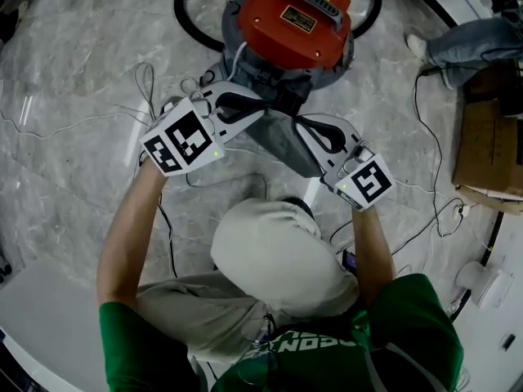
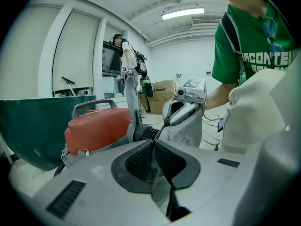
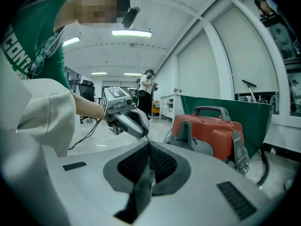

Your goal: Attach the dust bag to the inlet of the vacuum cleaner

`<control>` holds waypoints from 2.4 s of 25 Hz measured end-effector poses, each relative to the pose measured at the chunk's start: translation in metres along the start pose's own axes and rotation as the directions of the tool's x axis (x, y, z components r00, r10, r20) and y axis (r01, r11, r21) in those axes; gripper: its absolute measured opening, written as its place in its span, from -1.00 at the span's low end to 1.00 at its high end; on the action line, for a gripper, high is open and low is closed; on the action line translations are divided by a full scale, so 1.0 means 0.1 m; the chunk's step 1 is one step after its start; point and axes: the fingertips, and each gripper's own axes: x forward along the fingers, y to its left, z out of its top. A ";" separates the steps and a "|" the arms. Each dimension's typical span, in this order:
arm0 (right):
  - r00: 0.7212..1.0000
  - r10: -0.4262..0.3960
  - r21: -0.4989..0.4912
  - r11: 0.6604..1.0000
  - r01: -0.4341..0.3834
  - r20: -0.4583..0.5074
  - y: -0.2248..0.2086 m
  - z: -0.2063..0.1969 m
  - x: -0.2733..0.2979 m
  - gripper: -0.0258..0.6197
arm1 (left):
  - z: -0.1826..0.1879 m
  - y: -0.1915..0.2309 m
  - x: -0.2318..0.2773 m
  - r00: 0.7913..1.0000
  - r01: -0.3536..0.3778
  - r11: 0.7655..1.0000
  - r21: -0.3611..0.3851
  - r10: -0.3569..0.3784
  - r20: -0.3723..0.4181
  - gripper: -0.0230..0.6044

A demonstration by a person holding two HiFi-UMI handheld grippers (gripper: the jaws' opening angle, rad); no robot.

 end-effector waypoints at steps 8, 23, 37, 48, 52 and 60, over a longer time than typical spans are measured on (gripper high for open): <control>1.000 0.024 -0.009 1.000 -0.024 0.016 -0.03 -0.03 -0.03 -0.88 | 0.04 0.05 0.08 1.000 -0.002 0.999 0.036 0.003 -0.023 -0.85; 0.997 0.035 0.058 0.998 -0.039 0.068 -0.18 -0.05 -0.04 -0.87 | 0.01 0.15 0.19 0.999 -0.024 0.998 0.060 0.027 -0.040 -0.82; 0.997 0.026 0.062 0.998 -0.030 0.069 -0.44 -0.06 -0.03 -0.85 | 0.06 0.31 0.32 0.998 -0.050 0.998 0.046 0.051 -0.037 -0.80; 0.994 0.064 0.055 0.996 -0.069 0.088 -0.50 -0.04 0.03 -0.85 | 0.01 0.39 0.31 0.995 -0.092 0.996 0.024 0.092 -0.029 -0.80; 0.992 0.072 0.066 0.995 -0.078 0.101 -0.51 -0.05 0.03 -0.85 | 0.03 0.40 0.32 0.994 -0.108 0.994 0.028 0.109 -0.007 -0.80; 0.997 0.051 0.064 0.996 -0.055 0.065 -0.48 -0.06 0.02 -0.85 | 0.00 0.40 0.35 0.990 -0.138 0.990 -0.002 0.138 -0.015 -0.80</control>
